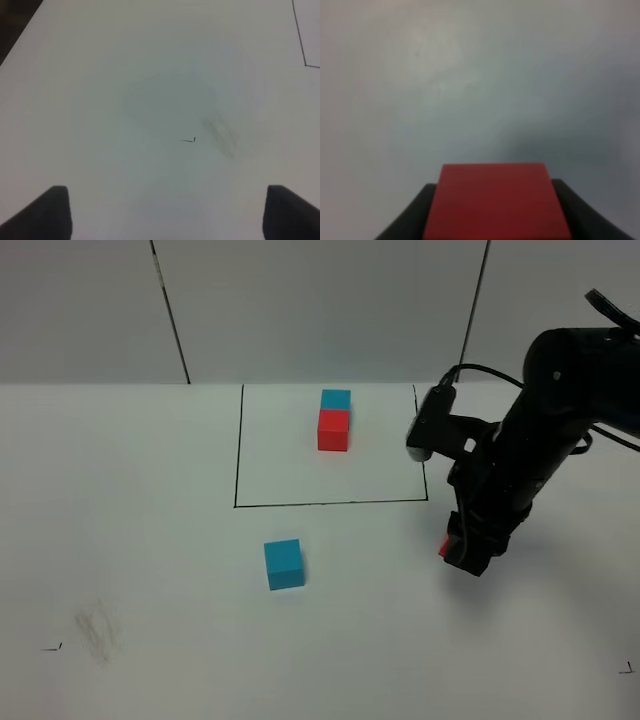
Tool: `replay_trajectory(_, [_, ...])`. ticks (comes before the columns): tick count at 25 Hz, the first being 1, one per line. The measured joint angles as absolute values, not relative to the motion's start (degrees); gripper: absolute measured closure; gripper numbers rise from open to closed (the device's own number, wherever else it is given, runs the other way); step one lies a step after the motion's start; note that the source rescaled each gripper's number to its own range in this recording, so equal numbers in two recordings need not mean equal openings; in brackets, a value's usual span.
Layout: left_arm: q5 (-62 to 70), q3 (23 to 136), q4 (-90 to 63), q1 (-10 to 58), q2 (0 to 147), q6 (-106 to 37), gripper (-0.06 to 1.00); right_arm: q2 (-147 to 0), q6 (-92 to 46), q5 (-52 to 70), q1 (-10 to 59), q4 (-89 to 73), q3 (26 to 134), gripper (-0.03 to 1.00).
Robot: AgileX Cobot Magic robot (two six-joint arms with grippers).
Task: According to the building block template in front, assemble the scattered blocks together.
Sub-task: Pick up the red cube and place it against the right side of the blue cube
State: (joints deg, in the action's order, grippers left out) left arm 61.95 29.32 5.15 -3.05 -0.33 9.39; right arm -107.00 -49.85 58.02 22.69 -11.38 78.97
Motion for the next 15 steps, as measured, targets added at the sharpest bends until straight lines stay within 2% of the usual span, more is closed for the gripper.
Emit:
replay_trajectory(8, [61.95,29.32,5.15,-3.05,-0.33,9.39,-0.06,-110.23,-53.95,55.24,32.65,-3.89,81.61,0.97])
replay_trajectory(15, [61.95,29.32,5.15,-3.05,-0.33,9.39,-0.06,-114.25,-56.44,56.34,33.36,-3.64,85.01,0.97])
